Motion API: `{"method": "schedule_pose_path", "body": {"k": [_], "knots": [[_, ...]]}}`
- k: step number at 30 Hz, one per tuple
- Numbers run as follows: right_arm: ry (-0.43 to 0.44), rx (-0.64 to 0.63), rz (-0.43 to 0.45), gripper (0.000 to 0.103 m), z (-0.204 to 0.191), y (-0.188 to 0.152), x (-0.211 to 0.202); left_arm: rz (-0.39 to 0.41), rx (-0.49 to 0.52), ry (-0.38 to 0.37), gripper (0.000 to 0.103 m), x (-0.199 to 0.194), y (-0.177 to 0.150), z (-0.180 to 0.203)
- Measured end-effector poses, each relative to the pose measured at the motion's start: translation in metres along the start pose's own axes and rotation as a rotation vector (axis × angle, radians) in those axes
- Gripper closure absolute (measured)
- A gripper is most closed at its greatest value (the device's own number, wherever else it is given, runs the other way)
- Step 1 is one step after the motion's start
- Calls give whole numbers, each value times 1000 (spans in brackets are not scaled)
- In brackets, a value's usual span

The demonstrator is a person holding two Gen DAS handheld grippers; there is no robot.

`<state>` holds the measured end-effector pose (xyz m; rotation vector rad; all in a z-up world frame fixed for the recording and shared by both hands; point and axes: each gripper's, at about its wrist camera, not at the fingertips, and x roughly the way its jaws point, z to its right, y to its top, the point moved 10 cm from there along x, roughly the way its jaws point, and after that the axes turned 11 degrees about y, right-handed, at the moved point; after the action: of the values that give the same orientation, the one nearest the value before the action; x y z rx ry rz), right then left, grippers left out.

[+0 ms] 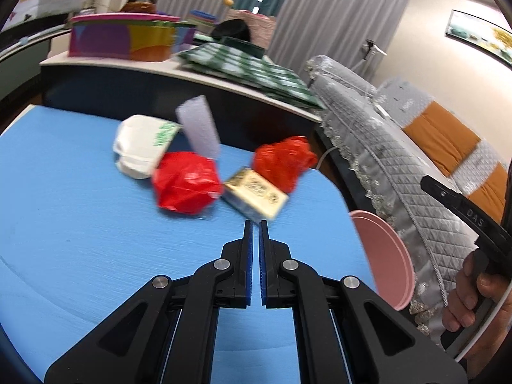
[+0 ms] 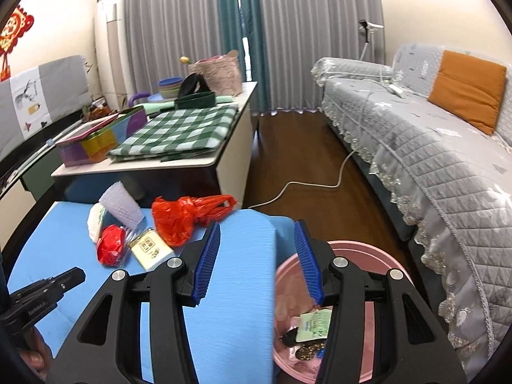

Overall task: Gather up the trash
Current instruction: 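Grasp the red plastic bag with the left tool while the right tool grasps the cream tissue pack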

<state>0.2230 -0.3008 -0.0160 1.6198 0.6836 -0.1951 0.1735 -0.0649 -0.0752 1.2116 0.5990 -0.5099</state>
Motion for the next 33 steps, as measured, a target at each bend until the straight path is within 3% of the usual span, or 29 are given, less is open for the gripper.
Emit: {"method": "schedule_pose_path", "body": {"k": [10,18,20,22,29,33], "knots": [[81,-43,-68,54,-40,-11,48,-7,-62,79,99,31,10,-54],[156,-75,-153,42,-73,-36,94,-29,-105,120,99,56,17,-79],[177,-80,-176,38,-81,-43,106,-35,-114,122,82,62,19,-82],[202,-80,-196,35,-88,-49,115,-39,-123,120,72,67,23,-83],[253,-86,-268,17,-104,-63,143,-71,-147,79,67,82,26,-83],[271,-79,-296,16,-105,-67,152,-104,-171,48,60,91,26,-83]]}}
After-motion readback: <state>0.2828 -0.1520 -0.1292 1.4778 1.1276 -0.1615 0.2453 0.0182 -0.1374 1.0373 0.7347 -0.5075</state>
